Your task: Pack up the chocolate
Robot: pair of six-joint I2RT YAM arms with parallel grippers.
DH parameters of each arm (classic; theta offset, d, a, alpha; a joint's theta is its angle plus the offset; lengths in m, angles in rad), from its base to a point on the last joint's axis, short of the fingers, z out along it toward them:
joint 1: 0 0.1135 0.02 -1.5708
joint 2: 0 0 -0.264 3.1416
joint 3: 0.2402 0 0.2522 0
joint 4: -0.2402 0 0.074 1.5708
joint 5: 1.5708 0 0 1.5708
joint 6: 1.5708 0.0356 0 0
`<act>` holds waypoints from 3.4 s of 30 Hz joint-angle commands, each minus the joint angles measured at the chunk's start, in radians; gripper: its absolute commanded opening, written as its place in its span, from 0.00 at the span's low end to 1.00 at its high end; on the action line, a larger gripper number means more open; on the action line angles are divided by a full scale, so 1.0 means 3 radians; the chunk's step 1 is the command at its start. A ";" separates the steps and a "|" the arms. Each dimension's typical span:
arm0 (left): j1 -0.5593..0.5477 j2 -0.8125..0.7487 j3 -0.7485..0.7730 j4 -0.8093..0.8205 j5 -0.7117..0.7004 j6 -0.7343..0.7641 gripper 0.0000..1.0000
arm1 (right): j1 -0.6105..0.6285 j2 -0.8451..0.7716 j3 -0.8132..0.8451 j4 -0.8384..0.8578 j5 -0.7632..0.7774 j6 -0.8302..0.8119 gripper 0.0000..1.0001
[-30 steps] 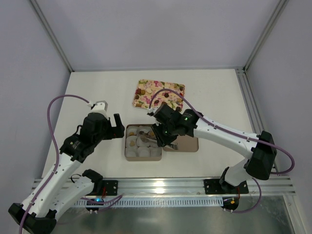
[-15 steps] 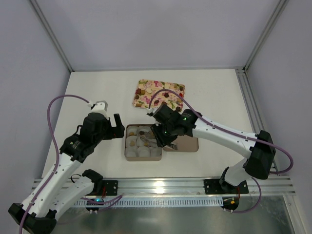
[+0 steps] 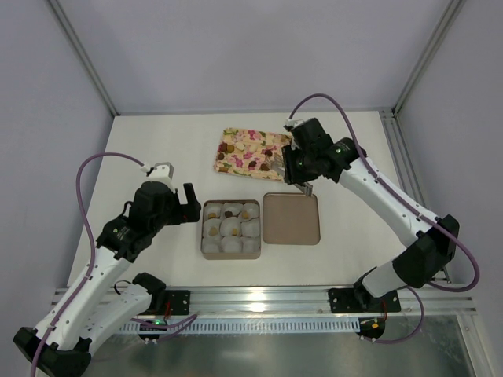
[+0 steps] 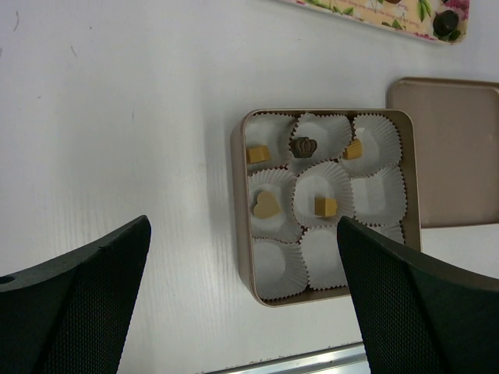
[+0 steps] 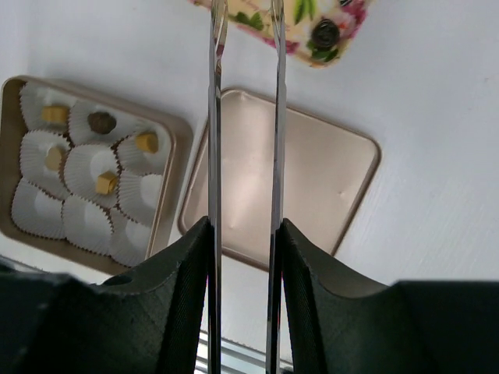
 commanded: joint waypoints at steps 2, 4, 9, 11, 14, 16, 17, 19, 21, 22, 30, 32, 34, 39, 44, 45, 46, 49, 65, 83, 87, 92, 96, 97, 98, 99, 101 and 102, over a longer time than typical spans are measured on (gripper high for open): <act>0.0014 -0.0022 -0.0004 0.0026 0.0032 0.0011 1.00 | -0.0250 0.0100 0.0207 0.0034 0.0039 -0.0148 0.41; 0.0014 -0.0012 -0.0009 0.0031 0.0042 0.0016 1.00 | -0.0362 0.0264 0.0284 0.0096 -0.0012 -0.0199 0.41; 0.0014 -0.0012 -0.0009 0.0036 0.0042 0.0021 1.00 | -0.0414 0.0744 0.0569 0.0137 -0.0288 -0.0367 0.42; 0.0014 -0.0012 -0.0009 0.0031 0.0047 0.0021 1.00 | -0.0414 0.0898 0.0677 0.0091 -0.0283 -0.0398 0.43; 0.0009 -0.0022 -0.0009 0.0036 0.0037 0.0016 1.00 | -0.0414 0.1088 0.0795 0.0075 -0.0293 -0.0429 0.45; 0.0014 -0.0017 -0.0004 0.0036 0.0032 0.0021 1.00 | -0.0414 0.1164 0.0800 0.0126 -0.0304 -0.0429 0.45; 0.0014 -0.0017 -0.0009 0.0036 0.0037 0.0021 1.00 | -0.0414 0.1195 0.0831 0.0121 -0.0294 -0.0424 0.47; 0.0014 -0.0012 -0.0009 0.0031 0.0042 0.0016 1.00 | -0.0414 0.1251 0.0841 0.0116 -0.0283 -0.0439 0.47; 0.0014 -0.0017 -0.0009 0.0036 0.0042 0.0021 1.00 | -0.0414 0.1277 0.0846 0.0116 -0.0294 -0.0449 0.47; 0.0014 -0.0012 -0.0009 0.0036 0.0042 0.0021 1.00 | -0.0414 0.1287 0.0846 0.0121 -0.0299 -0.0449 0.47; 0.0009 -0.0012 -0.0009 0.0036 0.0032 0.0021 1.00 | -0.0414 0.1415 0.0857 0.0086 -0.0309 -0.0480 0.46; 0.0009 -0.0012 -0.0009 0.0031 0.0027 0.0021 1.00 | -0.0414 0.1425 0.0852 0.0085 -0.0324 -0.0485 0.46; 0.0014 -0.0002 -0.0009 0.0036 0.0026 0.0016 1.00 | -0.0414 0.1441 0.0841 0.0096 -0.0324 -0.0485 0.45; 0.0014 -0.0001 -0.0009 0.0026 0.0027 0.0021 1.00 | -0.0414 0.1471 0.0846 0.0101 -0.0329 -0.0490 0.41; 0.0014 -0.0012 -0.0009 0.0026 0.0011 0.0016 1.00 | -0.0409 0.1446 0.0851 0.0060 -0.0329 -0.0475 0.40; 0.0014 -0.0007 -0.0009 0.0026 0.0011 0.0016 1.00 | -0.0409 0.1436 0.0846 0.0060 -0.0324 -0.0480 0.40; 0.0014 -0.0007 -0.0009 0.0031 0.0011 0.0016 1.00 | -0.0414 0.1426 0.0846 0.0060 -0.0319 -0.0485 0.40; 0.0014 0.0004 -0.0004 0.0031 0.0011 0.0016 1.00 | -0.0414 0.1400 0.0857 0.0024 -0.0283 -0.0470 0.42; 0.0014 -0.0012 -0.0004 0.0031 0.0011 0.0016 1.00 | -0.0388 0.1282 0.0805 -0.0032 -0.0278 -0.0444 0.42; 0.0014 -0.0053 -0.0009 0.0026 0.0011 0.0011 1.00 | -0.0383 0.1236 0.0913 -0.0058 -0.0263 -0.0398 0.34; 0.0014 -0.0053 -0.0009 0.0031 0.0011 0.0016 0.99 | -0.0383 0.1190 0.0933 -0.0047 -0.0227 -0.0373 0.34; 0.0014 -0.0053 -0.0004 0.0026 0.0006 0.0016 1.00 | -0.0383 0.1124 0.0943 -0.0037 -0.0227 -0.0347 0.33; 0.0014 -0.0053 -0.0009 0.0026 0.0006 0.0011 1.00 | -0.0388 0.1088 0.0959 -0.0027 -0.0222 -0.0347 0.33; 0.0014 -0.0053 -0.0014 0.0031 0.0006 0.0011 1.00 | -0.0388 0.1093 0.0964 -0.0032 -0.0222 -0.0342 0.33; 0.0014 -0.0053 -0.0009 0.0026 0.0006 0.0011 1.00 | -0.0388 0.1093 0.0969 -0.0037 -0.0222 -0.0342 0.33; 0.0014 -0.0053 -0.0009 0.0026 0.0011 0.0011 1.00 | -0.0388 0.1088 0.0969 -0.0042 -0.0227 -0.0342 0.33; 0.0014 -0.0048 -0.0009 0.0031 0.0011 0.0011 1.00 | -0.0388 0.1083 0.0964 -0.0047 -0.0247 -0.0342 0.33; 0.0014 -0.0053 -0.0009 0.0031 0.0011 0.0011 1.00 | -0.0388 0.1058 0.0959 -0.0042 -0.0258 -0.0337 0.33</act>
